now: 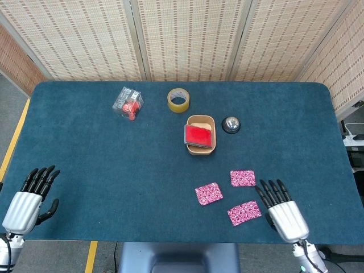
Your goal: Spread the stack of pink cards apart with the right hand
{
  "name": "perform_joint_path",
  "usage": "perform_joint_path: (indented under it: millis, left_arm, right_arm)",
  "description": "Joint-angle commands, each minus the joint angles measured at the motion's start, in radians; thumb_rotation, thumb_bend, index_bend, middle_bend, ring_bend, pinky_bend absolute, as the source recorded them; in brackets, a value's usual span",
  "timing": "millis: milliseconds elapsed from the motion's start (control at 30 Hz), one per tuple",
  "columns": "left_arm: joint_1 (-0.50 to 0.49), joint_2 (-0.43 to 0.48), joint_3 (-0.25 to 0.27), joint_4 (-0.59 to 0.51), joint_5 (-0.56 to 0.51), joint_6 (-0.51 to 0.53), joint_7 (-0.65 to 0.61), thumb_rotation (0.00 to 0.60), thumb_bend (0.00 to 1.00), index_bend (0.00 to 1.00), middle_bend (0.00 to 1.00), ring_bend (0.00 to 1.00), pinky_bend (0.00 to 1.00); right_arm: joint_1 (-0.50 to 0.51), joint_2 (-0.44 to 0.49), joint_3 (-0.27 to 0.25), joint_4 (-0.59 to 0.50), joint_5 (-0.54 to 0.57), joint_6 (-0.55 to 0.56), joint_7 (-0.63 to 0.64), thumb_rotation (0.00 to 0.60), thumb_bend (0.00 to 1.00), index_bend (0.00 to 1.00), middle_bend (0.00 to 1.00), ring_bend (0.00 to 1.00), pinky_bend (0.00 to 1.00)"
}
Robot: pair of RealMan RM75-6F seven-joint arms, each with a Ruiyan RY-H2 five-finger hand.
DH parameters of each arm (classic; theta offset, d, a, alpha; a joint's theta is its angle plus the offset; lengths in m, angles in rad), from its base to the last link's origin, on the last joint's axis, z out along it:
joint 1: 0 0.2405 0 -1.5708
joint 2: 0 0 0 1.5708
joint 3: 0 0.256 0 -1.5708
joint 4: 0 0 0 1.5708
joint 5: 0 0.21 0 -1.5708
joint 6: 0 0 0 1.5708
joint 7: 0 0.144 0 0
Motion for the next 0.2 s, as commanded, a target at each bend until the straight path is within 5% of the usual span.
perform_joint_path:
  millis: [33, 200]
  left_arm:
    - [0.000, -0.004, 0.000, 0.001, 0.002, 0.001, 0.009, 0.600, 0.46, 0.00, 0.00, 0.00, 0.04]
    - [0.001, -0.009, 0.001, -0.012, 0.009, 0.005, 0.036, 0.600, 0.46, 0.00, 0.00, 0.00, 0.04]
  right_arm:
    - [-0.074, 0.019, 0.018, 0.099, -0.035, 0.073, 0.164, 0.600, 0.30, 0.00, 0.00, 0.00, 0.00]
    - [-0.078, 0.025, 0.048, 0.105, -0.025, 0.054, 0.194, 0.600, 0.30, 0.00, 0.00, 0.00, 0.00]
